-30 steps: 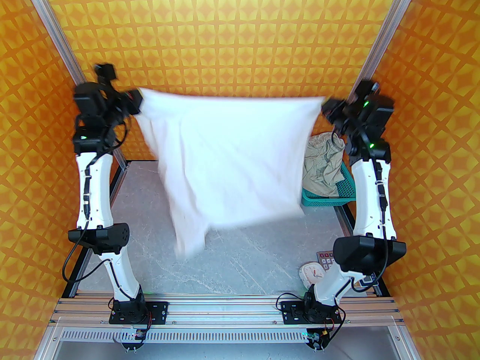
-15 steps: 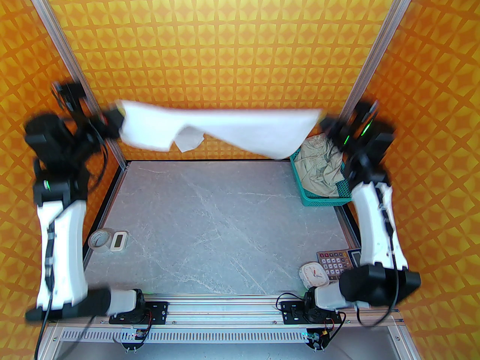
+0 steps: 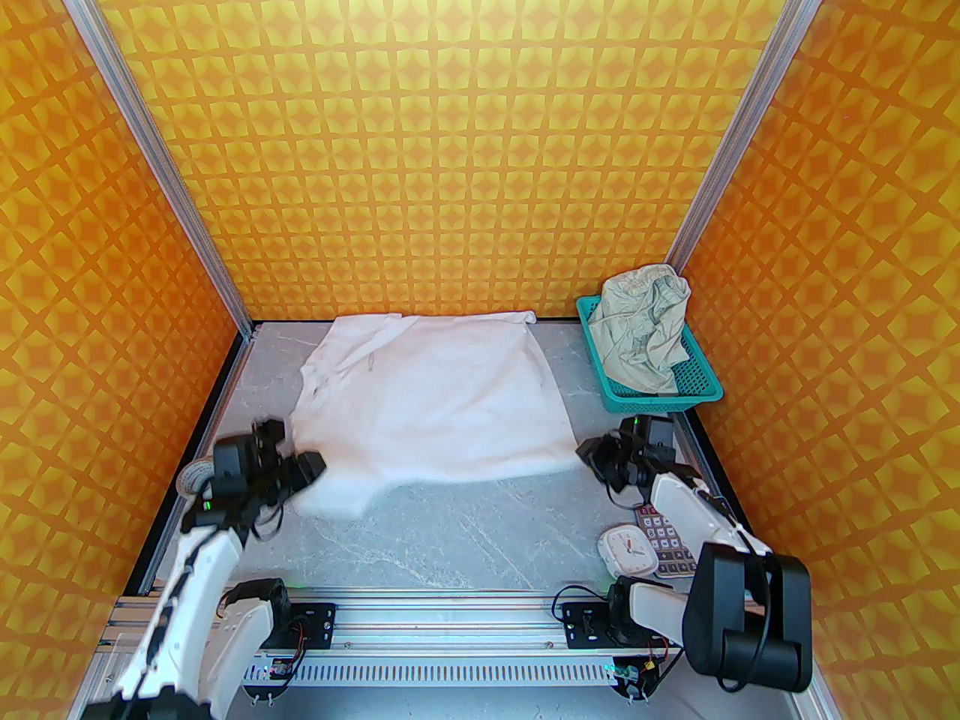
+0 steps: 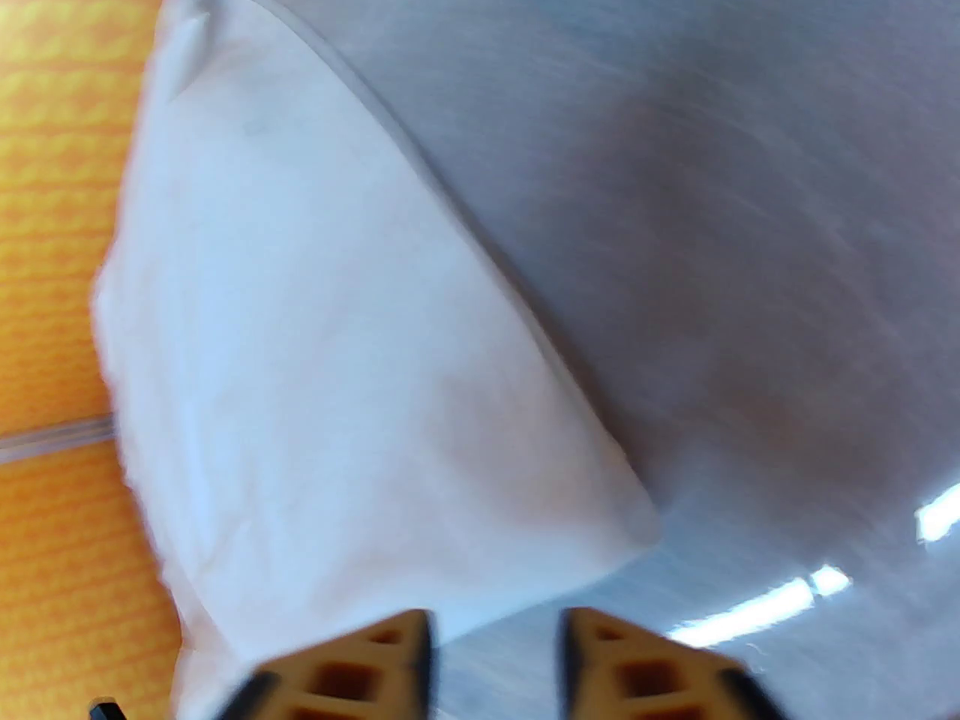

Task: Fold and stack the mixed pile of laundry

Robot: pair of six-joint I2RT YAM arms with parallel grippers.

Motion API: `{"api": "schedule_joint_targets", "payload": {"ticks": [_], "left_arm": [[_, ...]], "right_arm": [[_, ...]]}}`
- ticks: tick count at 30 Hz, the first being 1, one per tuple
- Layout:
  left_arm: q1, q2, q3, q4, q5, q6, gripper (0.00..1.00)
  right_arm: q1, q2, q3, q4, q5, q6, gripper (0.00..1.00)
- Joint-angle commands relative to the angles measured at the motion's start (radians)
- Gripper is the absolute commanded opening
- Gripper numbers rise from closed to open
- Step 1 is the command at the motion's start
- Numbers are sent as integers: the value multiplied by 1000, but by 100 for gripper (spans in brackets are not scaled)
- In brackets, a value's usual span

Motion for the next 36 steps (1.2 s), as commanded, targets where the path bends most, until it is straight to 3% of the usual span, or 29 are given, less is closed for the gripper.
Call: {"api": "schedule_joint_targets", "payload": {"ticks": [1, 5, 7, 12, 14, 17, 23, 29, 36], "left_arm": [[-16, -18, 79, -63, -87, -42, 65], [-17, 6, 233, -158, -128, 37, 62], [-43, 56, 294, -139, -111, 58, 61], [-182, 380, 408, 45, -93, 95, 56], [-190, 524, 445, 124, -80, 85, 50], [-191, 687, 489, 245, -62, 68, 44], [-190, 934, 590, 338, -62, 51, 41], [-184, 1037, 644, 360, -62, 58, 40], [-169, 1138, 738, 366, -62, 61, 40]], "right_arm": [[-4, -97, 51, -131, 123, -67, 49], [11, -154, 142, -228, 134, -113, 50], [87, -133, 196, -249, 166, -130, 50], [315, 77, 313, -198, 258, -143, 48], [357, 205, 370, -187, 269, -152, 47], [364, 363, 431, -184, 281, -157, 46], [341, 497, 422, -172, 303, -160, 46], [280, 480, 283, -137, 272, -138, 42], [279, 361, 140, -173, 253, -107, 40]]}}
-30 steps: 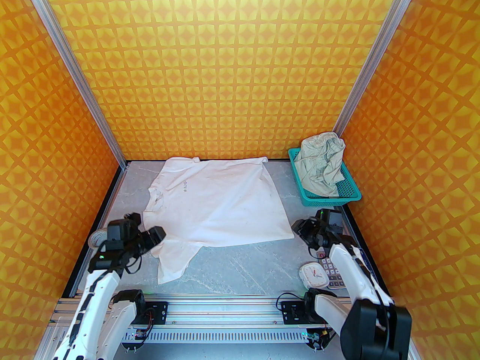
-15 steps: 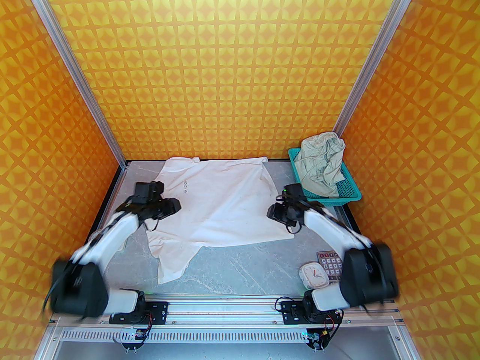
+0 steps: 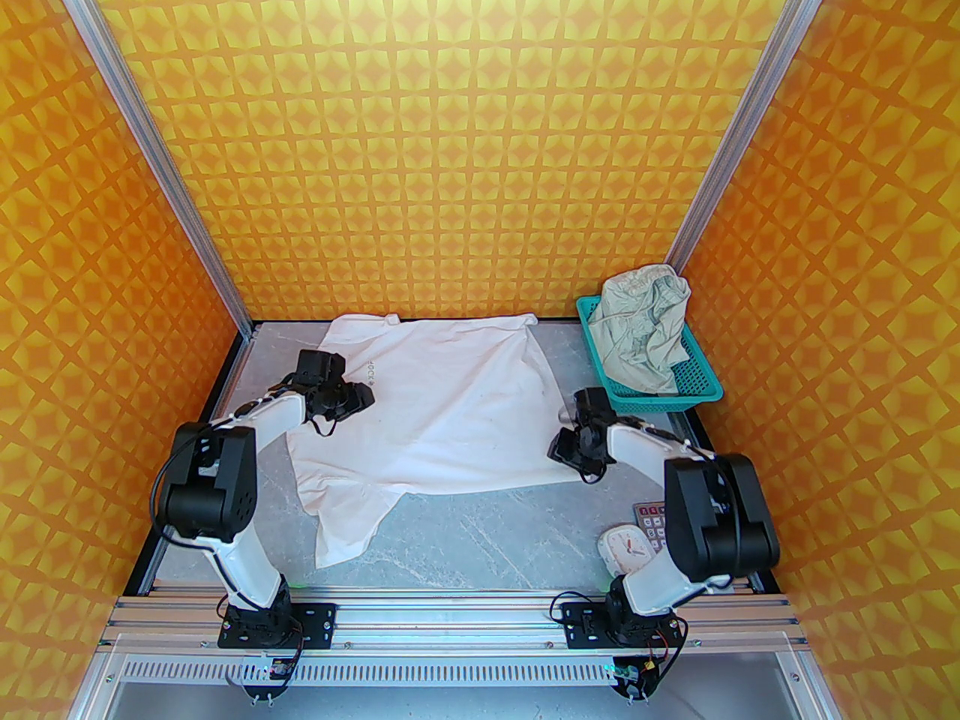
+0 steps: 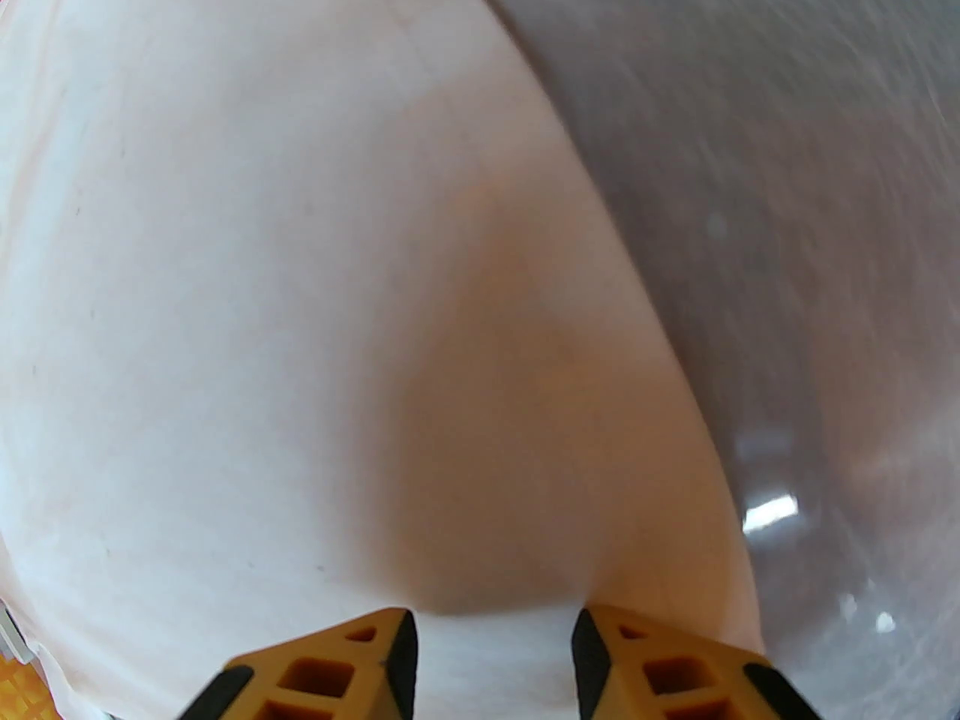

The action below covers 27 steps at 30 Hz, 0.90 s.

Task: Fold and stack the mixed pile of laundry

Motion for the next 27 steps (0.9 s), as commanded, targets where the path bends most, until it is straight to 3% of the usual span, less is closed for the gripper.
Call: {"api": "schedule_joint_targets", "payload": {"ticks": [1, 10, 16, 19, 27], "left_arm": [[14, 51, 71, 26, 16, -1, 40], [29, 191, 260, -5, 29, 6, 41], [29, 262, 360, -25, 46, 27, 38], [30, 324, 439, -26, 46, 27, 36], [39, 519, 651, -48, 47, -25, 31]], "right_arm": [[-1, -48, -99, -105, -5, 34, 40], [-1, -227, -171, -236, 67, 26, 40], [17, -302, -42, -300, 51, 1, 39], [36, -242, 58, -264, 48, -19, 39], [49, 102, 315, -148, 28, -58, 39]]}}
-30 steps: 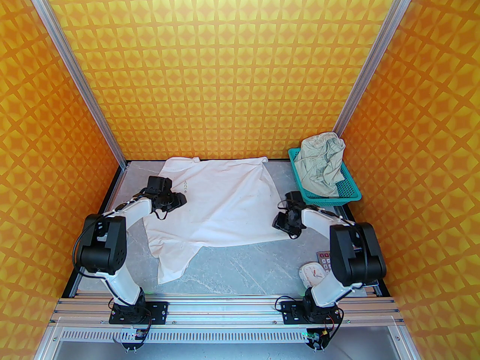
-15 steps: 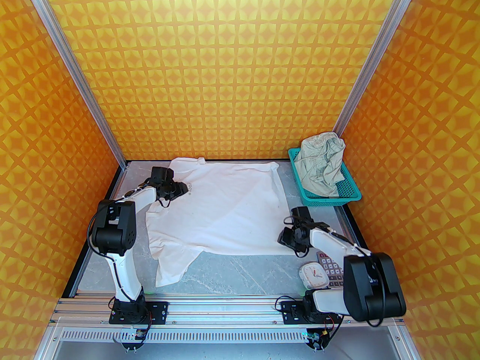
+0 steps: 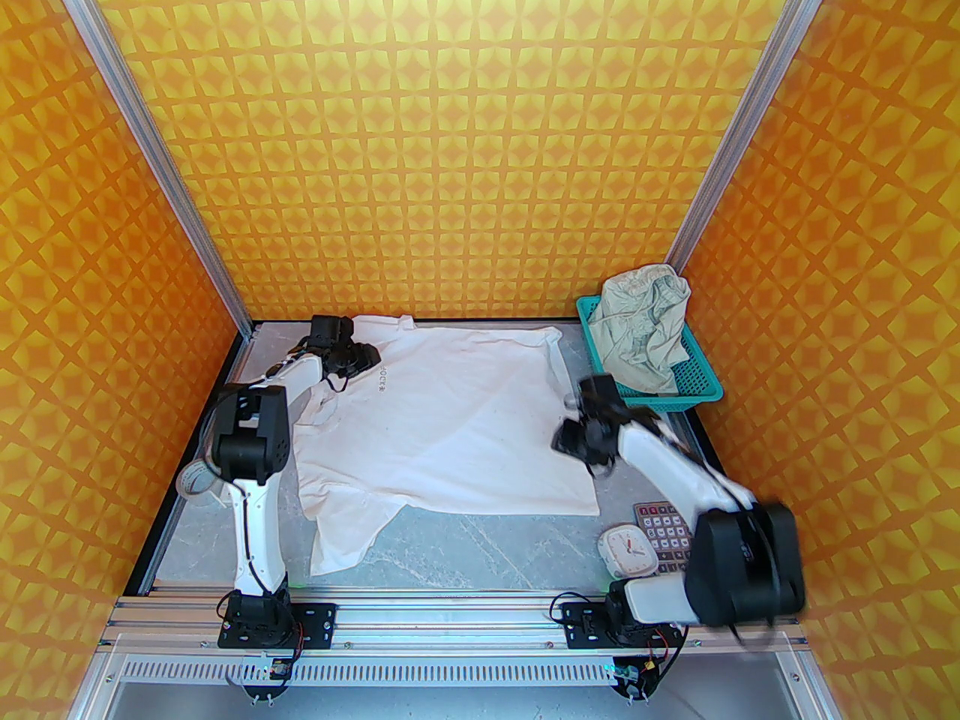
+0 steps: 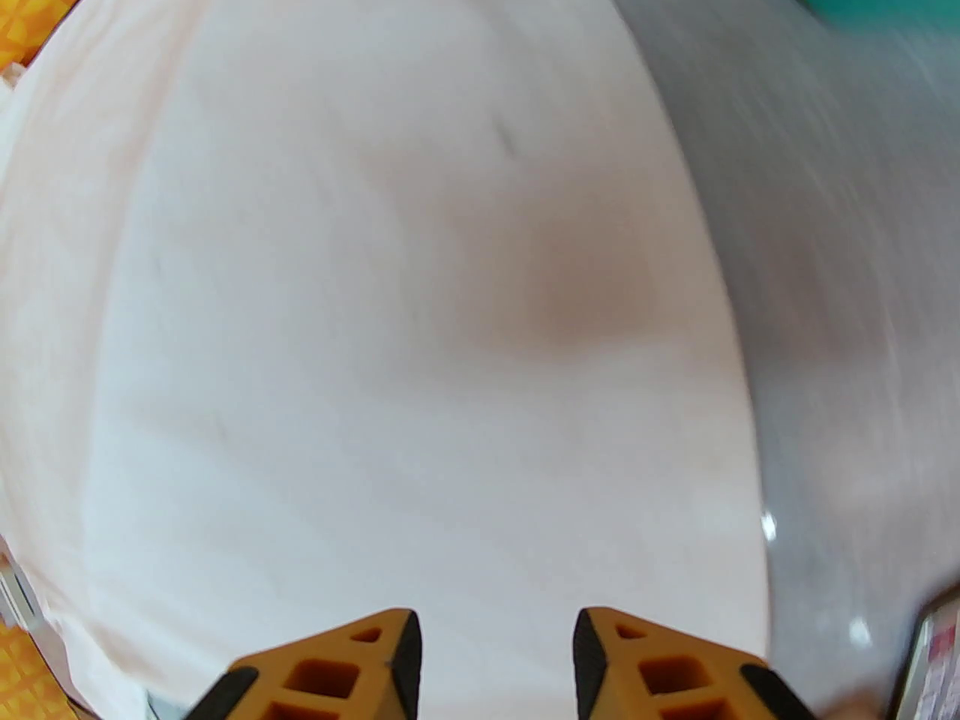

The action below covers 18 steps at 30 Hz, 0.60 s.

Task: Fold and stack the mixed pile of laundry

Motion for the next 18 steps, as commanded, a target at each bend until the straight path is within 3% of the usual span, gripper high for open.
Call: {"api": "schedule_joint_targets", "payload": {"ticks": [1, 12, 15, 18], "left_arm": [[19, 82, 89, -31, 18, -39, 31], [69, 288, 372, -119, 52, -68, 29], [57, 175, 306, -125, 58, -6, 34], [49, -70, 59, -76, 33, 35, 48]], "right_arm": [[3, 129, 84, 53, -10, -28, 39], [-13, 424, 324, 28, -12, -39, 39], [-7, 364, 324, 9, -43, -49, 41], [26, 245, 261, 13, -66, -66, 43]]}}
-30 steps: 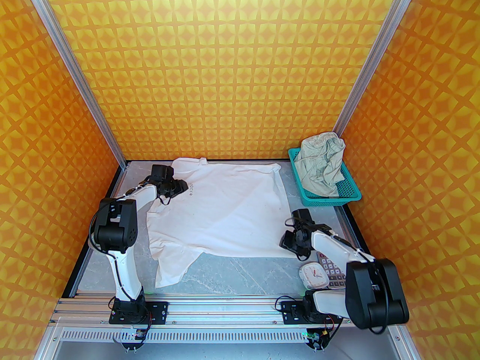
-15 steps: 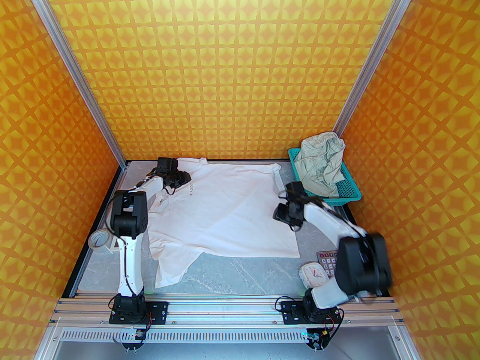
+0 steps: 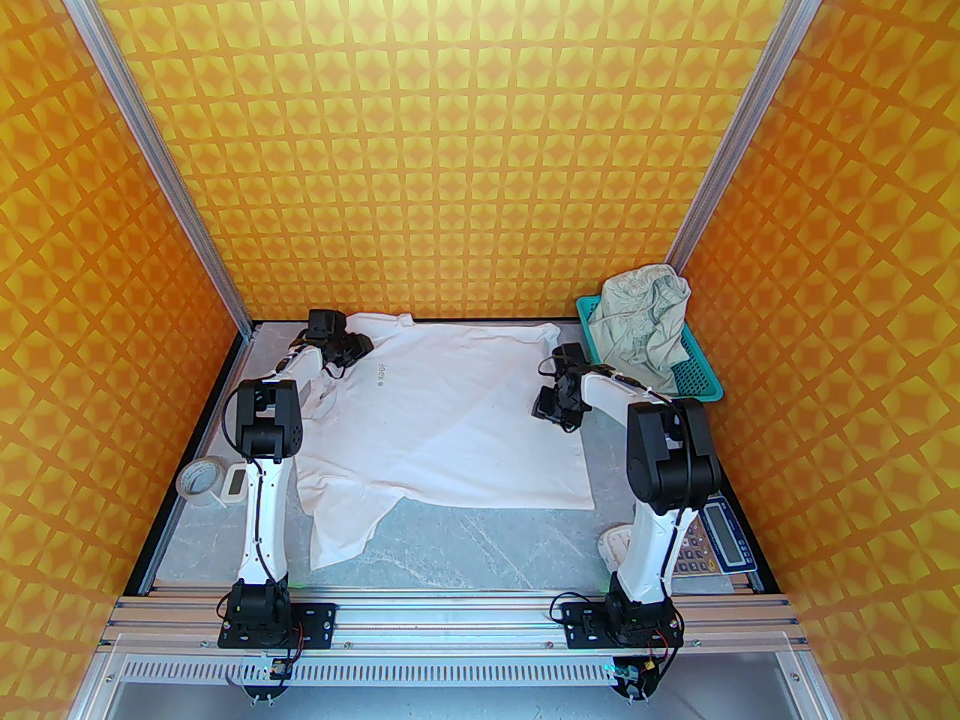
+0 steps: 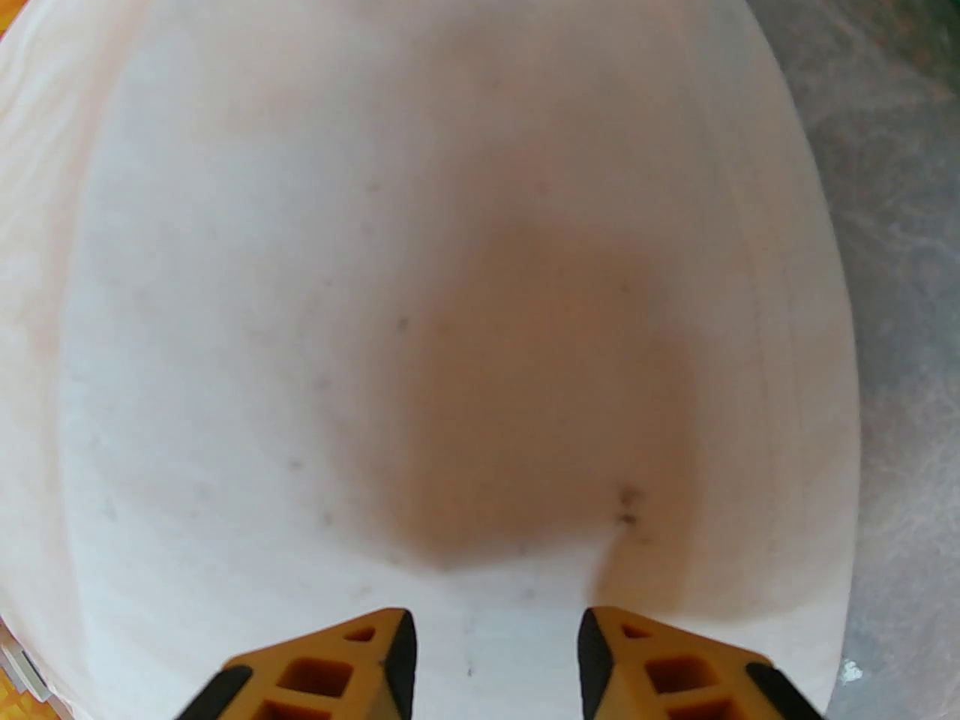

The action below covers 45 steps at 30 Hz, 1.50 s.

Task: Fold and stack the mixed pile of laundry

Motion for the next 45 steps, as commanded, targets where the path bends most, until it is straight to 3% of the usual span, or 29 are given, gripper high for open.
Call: {"api": "schedule_joint_targets", "payload": {"ticks": [1, 4, 9, 12, 17, 22, 26, 32, 35, 44, 45], "left_arm": [[-11, -318, -247, 13, -30, 65, 51], [-34, -570, -542, -4, -99, 71, 51], [-66, -939, -976, -128, -203, 24, 50], [-73, -1094, -1134, -221, -233, -19, 59], [-86, -1273, -1299, -322, -285, -105, 64], [-100, -1346, -1442, -288, -293, -203, 65], [-114, -1403, -1468, -328, -305, -204, 56], [-118, -1385, -1468, -302, -312, -172, 15], [-118, -1383, -1405, -330, -334, -133, 0], [-113, -1262, -1198, -415, -426, -20, 1], [-113, -1268, -1195, -434, -425, -24, 21]], "right_arm": [[50, -167, -70, -7, -61, -33, 43], [158, -300, -213, 78, -133, -30, 42], [492, -406, -378, 236, -195, -29, 27], [703, -364, -371, 306, -187, -67, 28], [887, -170, -249, 316, -215, -106, 31], [913, -51, -164, 308, -182, -89, 33], [912, -57, -161, 297, -135, -58, 34], [904, -138, -252, 290, -50, -21, 34], [900, -182, -281, 279, -21, -4, 33], [840, -296, -330, 189, 56, 60, 31], [823, -335, -352, 164, 68, 81, 32]]}}
